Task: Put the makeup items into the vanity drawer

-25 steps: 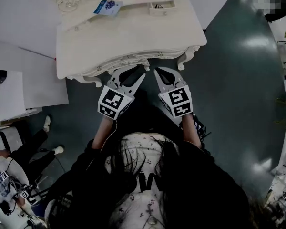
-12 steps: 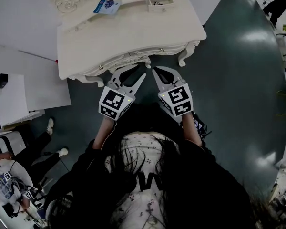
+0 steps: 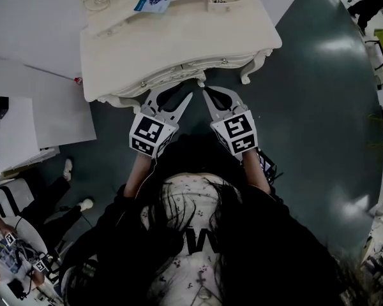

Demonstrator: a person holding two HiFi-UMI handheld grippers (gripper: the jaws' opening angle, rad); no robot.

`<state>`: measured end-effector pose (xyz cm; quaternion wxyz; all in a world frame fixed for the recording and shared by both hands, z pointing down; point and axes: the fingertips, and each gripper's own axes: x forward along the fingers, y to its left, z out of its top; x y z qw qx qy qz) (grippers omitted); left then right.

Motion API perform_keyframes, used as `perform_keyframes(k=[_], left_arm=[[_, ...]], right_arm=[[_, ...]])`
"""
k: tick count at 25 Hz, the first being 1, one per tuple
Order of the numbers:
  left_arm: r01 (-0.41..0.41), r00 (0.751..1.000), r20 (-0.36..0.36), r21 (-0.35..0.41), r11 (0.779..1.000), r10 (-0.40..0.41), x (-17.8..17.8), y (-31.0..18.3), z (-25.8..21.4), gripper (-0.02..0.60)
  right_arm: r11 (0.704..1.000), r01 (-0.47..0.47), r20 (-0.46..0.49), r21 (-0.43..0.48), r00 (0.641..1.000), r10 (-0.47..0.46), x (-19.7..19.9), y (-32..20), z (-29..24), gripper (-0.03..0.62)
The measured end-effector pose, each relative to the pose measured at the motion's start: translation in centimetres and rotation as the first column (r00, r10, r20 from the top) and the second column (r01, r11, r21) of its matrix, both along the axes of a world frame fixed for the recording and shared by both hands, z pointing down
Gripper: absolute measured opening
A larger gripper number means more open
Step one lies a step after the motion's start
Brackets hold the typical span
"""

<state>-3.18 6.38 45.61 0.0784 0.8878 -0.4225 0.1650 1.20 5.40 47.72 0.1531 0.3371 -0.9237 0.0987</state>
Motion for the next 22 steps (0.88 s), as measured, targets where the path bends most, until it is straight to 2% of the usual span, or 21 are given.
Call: perform_keyframes(k=[9, 22], left_arm=[[-0.040, 0.998, -0.039, 0.018, 0.999, 0.041, -1.5, 0.9, -0.2, 0.115], [-0.078, 0.996, -0.045, 0.030, 0.996, 0.079, -2.6, 1.0, -0.6, 0.115]], right_arm=[[0.999, -0.032, -0.042, 0.008, 0.999, 0.033, -1.4, 1.5, 0.1, 0.008], [0.998, -0.060, -0.052, 0.018, 0.997, 0.060, -2.7, 1.7, -0.1, 0.008]])
